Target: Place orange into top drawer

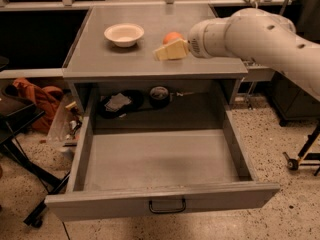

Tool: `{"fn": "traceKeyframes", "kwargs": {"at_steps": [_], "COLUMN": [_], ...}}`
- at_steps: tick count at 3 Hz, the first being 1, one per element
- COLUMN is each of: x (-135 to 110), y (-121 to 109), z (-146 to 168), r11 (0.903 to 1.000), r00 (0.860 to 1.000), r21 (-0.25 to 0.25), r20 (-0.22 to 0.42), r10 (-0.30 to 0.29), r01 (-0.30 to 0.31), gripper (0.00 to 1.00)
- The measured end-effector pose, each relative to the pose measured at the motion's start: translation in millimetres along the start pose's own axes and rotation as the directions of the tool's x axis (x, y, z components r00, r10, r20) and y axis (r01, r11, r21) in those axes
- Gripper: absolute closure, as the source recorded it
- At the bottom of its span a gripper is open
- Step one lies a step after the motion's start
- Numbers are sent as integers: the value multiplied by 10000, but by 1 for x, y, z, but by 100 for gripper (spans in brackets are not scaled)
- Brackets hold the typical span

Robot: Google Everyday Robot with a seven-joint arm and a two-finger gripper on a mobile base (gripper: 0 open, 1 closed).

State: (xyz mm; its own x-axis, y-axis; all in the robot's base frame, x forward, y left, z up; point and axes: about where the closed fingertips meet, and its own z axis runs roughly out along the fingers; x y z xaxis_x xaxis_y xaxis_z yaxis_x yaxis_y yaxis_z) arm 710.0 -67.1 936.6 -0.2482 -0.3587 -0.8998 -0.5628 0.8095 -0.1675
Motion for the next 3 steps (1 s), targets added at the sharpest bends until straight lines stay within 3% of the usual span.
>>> {"fn": "traceKeyframes", "kwargs": {"at_steps": [3], "x": [12], "y": [-50], "z": [70], "r11": [9993], "r00": [9997], "r21": [-304], "r20": [73], "r10": [214], "r01": [-212], "gripper": [0]}}
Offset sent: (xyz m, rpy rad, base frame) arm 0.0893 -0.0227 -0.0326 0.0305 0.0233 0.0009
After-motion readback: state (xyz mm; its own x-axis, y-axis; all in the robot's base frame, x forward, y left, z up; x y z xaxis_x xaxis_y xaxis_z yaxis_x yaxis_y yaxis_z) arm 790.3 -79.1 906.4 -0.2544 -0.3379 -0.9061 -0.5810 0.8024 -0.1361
